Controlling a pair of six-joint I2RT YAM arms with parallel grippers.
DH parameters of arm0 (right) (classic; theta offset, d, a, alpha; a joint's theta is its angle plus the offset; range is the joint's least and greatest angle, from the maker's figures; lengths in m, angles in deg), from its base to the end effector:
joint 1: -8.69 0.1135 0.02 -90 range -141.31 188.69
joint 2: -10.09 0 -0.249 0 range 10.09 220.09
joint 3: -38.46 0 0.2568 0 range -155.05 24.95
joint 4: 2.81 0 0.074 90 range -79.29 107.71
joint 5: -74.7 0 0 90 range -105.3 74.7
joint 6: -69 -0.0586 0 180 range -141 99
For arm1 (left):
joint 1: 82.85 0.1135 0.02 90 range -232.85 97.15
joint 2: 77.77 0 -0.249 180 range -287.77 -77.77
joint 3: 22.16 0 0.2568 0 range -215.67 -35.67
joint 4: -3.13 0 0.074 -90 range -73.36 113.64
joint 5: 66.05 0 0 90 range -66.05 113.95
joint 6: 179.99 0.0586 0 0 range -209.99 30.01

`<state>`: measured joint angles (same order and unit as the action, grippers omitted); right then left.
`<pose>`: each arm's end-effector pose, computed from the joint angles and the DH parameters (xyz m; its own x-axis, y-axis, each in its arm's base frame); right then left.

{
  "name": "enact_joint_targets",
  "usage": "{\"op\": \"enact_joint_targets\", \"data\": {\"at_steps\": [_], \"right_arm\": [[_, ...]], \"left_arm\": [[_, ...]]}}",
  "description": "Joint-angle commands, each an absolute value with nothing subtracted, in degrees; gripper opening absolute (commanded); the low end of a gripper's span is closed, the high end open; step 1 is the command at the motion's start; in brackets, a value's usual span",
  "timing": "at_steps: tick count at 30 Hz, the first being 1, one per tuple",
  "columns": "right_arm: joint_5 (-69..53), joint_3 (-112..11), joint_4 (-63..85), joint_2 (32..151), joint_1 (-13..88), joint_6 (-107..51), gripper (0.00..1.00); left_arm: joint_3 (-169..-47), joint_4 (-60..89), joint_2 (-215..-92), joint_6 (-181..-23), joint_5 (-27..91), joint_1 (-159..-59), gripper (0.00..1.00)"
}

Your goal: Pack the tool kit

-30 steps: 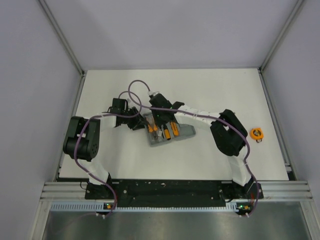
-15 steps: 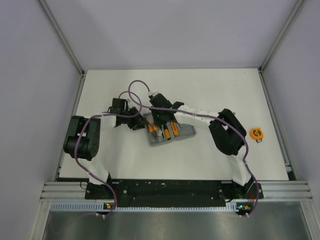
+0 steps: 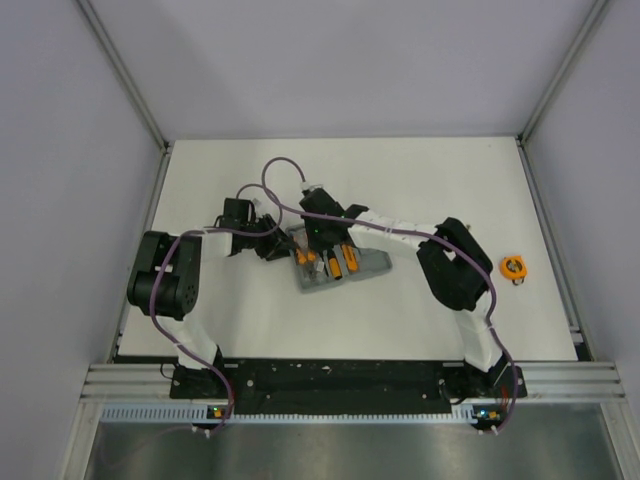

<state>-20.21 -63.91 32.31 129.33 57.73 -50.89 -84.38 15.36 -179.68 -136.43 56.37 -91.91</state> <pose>0.3112 0.3508 0.1519 -0.8055 -0.1705 -0.5675 -0.3650 0.8973 0.2484 0.3359 -0.0854 0.0960 -0.8686 -0.4809 -0.1192 -0.2467 0.6284 -0.7377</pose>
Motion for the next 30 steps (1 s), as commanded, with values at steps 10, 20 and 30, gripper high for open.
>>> {"op": "enact_joint_targets", "data": {"at_steps": [10,20,30], "right_arm": [[-16.2,-60.3,31.2,127.7,61.7,-54.5,0.08],[-10.8,-58.2,28.3,124.7,62.0,-57.3,0.11],[-19.7,-57.5,29.6,122.9,62.1,-52.1,0.2]], "left_arm": [[-82.3,14.7,-183.5,-137.5,53.9,-93.3,0.0],[-81.8,13.3,-183.0,-138.4,55.2,-93.4,0.32],[-81.7,13.3,-179.9,-138.6,55.6,-93.4,0.6]]}}
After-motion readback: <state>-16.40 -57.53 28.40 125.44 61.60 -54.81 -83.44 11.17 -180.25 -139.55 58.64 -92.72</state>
